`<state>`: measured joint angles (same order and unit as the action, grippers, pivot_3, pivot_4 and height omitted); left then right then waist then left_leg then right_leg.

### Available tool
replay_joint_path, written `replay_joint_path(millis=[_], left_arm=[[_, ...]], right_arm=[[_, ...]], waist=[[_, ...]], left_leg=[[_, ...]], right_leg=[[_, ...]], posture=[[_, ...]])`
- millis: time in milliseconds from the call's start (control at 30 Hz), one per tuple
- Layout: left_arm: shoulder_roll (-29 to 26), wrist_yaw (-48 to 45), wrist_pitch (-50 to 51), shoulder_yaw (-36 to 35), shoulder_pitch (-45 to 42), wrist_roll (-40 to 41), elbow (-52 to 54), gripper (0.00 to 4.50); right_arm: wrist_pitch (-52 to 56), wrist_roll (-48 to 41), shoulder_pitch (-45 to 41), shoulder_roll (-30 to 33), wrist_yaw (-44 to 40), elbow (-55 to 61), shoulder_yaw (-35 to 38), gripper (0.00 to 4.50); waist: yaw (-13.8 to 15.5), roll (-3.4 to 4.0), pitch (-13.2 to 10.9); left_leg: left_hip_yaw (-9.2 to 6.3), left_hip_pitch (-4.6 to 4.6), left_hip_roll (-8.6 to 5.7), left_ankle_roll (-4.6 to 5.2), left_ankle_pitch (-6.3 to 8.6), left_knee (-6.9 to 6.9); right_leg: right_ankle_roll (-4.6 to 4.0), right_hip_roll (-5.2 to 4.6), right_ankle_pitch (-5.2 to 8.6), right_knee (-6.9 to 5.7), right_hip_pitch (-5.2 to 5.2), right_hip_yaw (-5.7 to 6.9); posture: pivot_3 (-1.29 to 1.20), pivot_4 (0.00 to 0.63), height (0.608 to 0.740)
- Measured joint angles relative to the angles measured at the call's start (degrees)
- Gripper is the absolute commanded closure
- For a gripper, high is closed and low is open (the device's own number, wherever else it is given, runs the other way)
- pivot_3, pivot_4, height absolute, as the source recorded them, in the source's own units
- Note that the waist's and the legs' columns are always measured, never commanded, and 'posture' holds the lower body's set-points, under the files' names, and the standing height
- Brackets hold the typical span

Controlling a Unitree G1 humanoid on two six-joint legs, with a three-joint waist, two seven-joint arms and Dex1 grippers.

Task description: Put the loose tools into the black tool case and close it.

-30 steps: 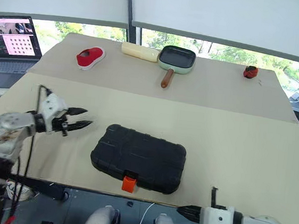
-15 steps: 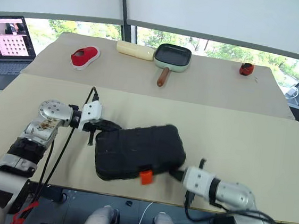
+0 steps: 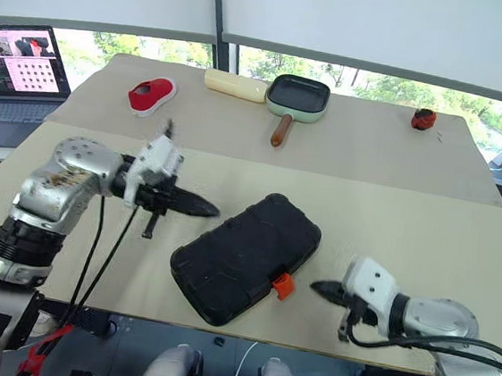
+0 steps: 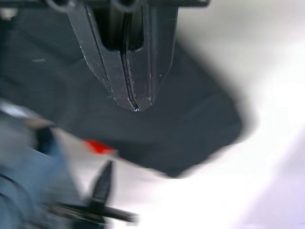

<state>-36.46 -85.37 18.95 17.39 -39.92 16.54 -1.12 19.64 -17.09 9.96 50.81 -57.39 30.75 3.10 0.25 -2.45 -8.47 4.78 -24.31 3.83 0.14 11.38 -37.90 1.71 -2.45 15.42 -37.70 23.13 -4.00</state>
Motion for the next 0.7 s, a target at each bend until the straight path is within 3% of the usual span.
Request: replay_joint_path(millis=[67, 233, 700], left_arm=[[0.6, -0.7, -6.7, 4.1, 0.2, -4.2, -3.1, 4.48], [3.9, 0.4, -19.1, 5.6, -2.2, -8.2, -10.3, 4.48], [6.1, 1.6, -20.7, 4.7, -1.9, -8.3, -12.5, 4.48]], right_arm=[[0.5, 0.1, -0.5, -0.2, 0.0, 0.4, -2.1, 4.5], [0.9, 2.4, -3.8, -2.3, 1.1, 0.0, -8.2, 4.5], [3.3, 7.8, -12.9, -10.2, 6.0, -8.3, -15.6, 4.5]], waist=[[-0.2, -0.01, 0.0], [0.0, 0.01, 0.1], [0.0, 0.04, 0.2]], left_leg=[[-0.01, 0.01, -0.01, 0.0, 0.0, 0.0], [-0.02, 0.08, -0.03, 0.0, 0.0, -0.01], [0.0, 0.1, 0.01, 0.01, -0.01, -0.04]], right_leg=[[-0.01, 0.01, 0.0, 0.0, 0.01, -0.02], [0.0, -0.02, 0.0, 0.06, -0.11, -0.02], [-0.01, 0.0, -0.01, -0.01, -0.08, -0.02]], posture=[[0.0, 0.15, 0.74], [0.0, 0.15, 0.74], [0.0, 0.15, 0.74]])
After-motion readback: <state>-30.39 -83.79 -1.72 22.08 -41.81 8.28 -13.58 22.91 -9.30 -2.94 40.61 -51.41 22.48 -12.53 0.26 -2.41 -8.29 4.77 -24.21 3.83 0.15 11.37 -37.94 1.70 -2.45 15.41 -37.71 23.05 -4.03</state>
